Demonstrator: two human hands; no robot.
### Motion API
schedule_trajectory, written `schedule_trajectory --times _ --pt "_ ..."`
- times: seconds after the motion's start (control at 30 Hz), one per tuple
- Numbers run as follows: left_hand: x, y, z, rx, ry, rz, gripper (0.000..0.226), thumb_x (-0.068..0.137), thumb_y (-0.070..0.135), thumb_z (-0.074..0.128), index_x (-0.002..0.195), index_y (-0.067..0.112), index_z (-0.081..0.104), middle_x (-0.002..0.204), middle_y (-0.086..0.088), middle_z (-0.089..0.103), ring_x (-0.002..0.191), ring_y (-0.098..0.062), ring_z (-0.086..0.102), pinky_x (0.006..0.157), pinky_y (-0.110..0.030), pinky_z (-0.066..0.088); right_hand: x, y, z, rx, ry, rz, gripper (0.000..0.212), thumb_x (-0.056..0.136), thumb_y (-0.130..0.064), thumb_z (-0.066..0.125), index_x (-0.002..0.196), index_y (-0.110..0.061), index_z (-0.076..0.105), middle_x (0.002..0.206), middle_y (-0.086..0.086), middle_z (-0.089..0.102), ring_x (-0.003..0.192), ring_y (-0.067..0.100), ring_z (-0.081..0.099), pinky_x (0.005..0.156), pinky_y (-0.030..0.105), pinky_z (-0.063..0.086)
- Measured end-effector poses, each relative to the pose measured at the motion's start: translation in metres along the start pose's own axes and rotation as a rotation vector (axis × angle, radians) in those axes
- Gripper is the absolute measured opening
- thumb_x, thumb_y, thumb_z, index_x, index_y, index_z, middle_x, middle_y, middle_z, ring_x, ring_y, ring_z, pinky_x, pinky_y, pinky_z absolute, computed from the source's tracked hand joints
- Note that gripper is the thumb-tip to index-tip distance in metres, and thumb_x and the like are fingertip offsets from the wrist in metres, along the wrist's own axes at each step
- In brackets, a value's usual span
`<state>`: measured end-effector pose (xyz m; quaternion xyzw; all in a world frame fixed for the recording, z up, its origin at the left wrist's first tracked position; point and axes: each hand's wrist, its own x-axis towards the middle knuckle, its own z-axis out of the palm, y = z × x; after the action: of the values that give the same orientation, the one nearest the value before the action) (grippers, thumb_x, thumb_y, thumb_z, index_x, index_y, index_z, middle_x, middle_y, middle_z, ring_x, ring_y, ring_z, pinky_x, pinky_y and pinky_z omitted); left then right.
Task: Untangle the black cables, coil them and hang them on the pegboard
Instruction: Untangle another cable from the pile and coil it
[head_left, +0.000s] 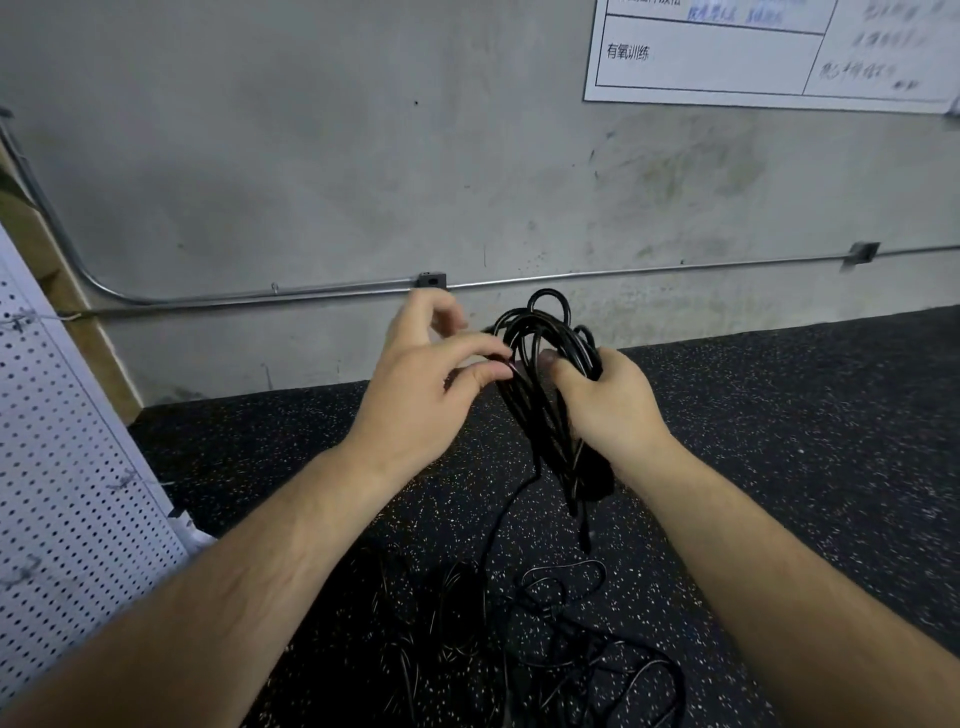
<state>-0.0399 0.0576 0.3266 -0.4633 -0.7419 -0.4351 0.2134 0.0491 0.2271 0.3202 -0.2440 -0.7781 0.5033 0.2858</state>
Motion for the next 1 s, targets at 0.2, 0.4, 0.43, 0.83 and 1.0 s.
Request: schedule_trajectory --times 0.2,0.4,0.43,0.83,1.0 --pt "-0.001 -0.001 0.001 -0.062 -0.129 0.051 0.028 0.094 0.049 0.058 0.098 0.025 0.073 0.089 0.025 0.066 0.096 0.001 0.059 0.091 -0.022 0.042 -0.004 -0.005 -0.005 0.411 -0.152 0.211 0.021 0.099 -0.029 0.065 0.085 -0.014 0.059 0.055 -0.004 0.042 0.042 0.01 0.037 0.042 0.026 0.032" --pt "-0.001 0.011 0.004 -0.22 -0.106 -0.104 0.008 0.095 0.038 0.066 0.091 0.033 0.072 0.076 0.024 0.065 0.073 -0.003 0.059 0.07 -0.022 0.043 -0.012 -0.004 -0.004 0.256 -0.33 0.159 0.042 0.092 -0.054 0.067 0.084 -0.014 0.058 0.057 -0.004 0.047 0.043 0.012 0.038 0.044 0.026 0.034" --pt "-0.001 0.01 0.005 -0.214 -0.094 -0.136 0.007 0.094 0.036 0.068 0.091 0.032 0.073 0.074 0.022 0.064 0.07 -0.003 0.058 0.067 -0.02 0.042 -0.012 -0.004 -0.002 0.283 -0.346 0.162 0.053 0.084 -0.066 0.068 0.087 -0.014 0.059 0.061 -0.002 0.048 0.045 0.012 0.038 0.045 0.026 0.035" --pt "-0.004 0.019 0.014 -0.622 0.008 -0.605 0.061 0.065 0.047 0.093 0.115 0.049 0.057 0.132 0.007 0.044 0.118 -0.011 0.057 0.102 -0.034 0.049 -0.008 -0.012 -0.004 0.606 -0.26 0.146 0.066 0.081 -0.06 0.07 0.11 -0.002 0.069 0.083 0.01 0.057 0.05 0.01 0.042 0.049 0.026 0.038" --pt "-0.009 0.017 0.025 -0.813 -0.062 -0.808 0.042 0.099 -0.001 0.057 0.139 0.007 0.048 0.123 -0.009 0.066 0.085 -0.018 0.074 0.078 -0.038 0.059 0.001 -0.017 -0.006 0.792 -0.096 0.158 0.038 0.094 -0.048 0.065 0.093 -0.01 0.066 0.087 0.011 0.07 0.048 0.008 0.04 0.047 0.024 0.036"
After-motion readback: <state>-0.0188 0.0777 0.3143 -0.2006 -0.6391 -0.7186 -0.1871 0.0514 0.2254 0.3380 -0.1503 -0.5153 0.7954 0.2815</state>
